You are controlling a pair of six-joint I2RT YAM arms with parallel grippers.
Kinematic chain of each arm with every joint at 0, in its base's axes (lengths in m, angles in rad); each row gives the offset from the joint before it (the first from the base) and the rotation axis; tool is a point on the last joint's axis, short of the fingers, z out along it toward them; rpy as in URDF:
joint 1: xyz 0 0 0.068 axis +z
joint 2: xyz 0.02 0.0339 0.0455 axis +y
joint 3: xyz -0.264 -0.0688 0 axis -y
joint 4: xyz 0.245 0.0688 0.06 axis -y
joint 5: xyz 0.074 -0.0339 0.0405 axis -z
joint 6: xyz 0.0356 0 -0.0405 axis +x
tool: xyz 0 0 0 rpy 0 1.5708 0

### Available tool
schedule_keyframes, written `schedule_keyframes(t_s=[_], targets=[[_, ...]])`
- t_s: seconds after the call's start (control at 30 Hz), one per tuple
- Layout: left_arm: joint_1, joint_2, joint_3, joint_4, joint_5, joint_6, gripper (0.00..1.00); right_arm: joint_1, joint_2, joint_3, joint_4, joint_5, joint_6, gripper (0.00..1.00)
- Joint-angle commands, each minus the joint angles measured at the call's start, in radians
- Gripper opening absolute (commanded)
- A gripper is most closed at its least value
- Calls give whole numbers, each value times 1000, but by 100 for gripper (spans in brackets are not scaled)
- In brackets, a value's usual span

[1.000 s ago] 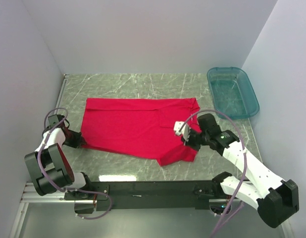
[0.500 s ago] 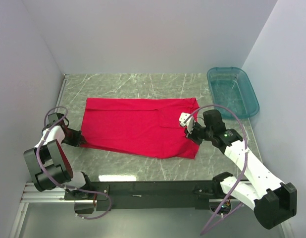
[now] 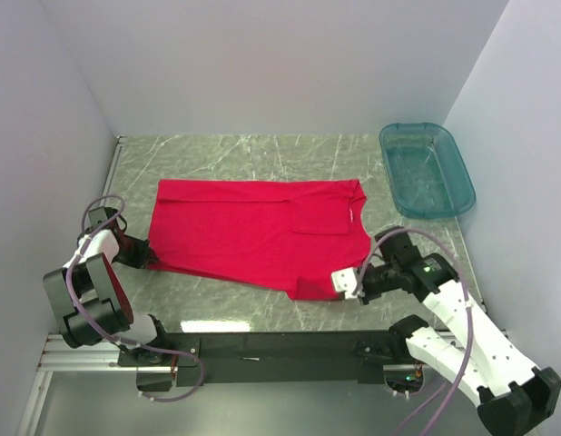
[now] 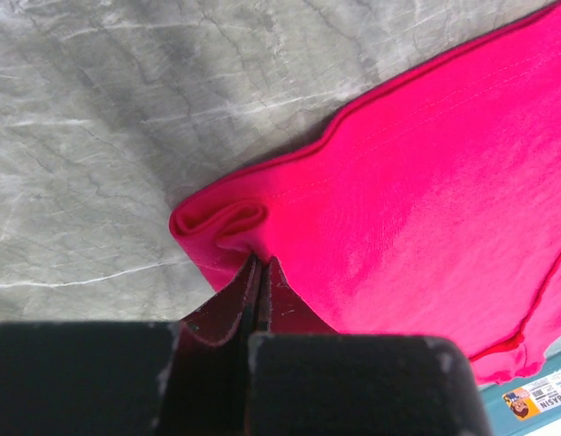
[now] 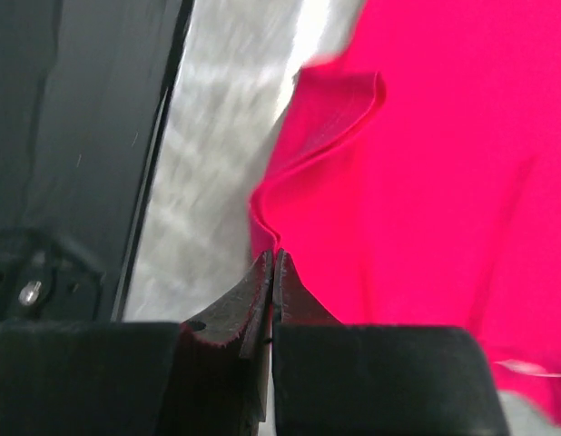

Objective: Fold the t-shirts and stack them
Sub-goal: Fold the tshirt

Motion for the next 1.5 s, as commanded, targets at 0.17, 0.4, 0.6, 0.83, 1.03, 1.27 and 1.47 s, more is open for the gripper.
schedule_keyframes(t_s=[0.17,0.4,0.6,0.83,1.03,1.27,1.47], targets=[[5,-2,15,13,-12,24,0,34,-15,-97,172,221,16,0],[6,11,20,12,-23,31,0,320,38,55,57,183,83,0],[5,8,7,13,-22,37,0,463,80,-17,-35,360,-32,0],[5,20,10,18,-18,39,0,503,40,-195,107,558,17,0],[5,25,26,9,-18,45,0,508,-6,-231,103,522,53,0],[5,14,12,15,-9,44,0,496,-49,-202,182,406,255,29],[5,14,17,10,-6,50,0,412,17,-154,363,358,493,37]])
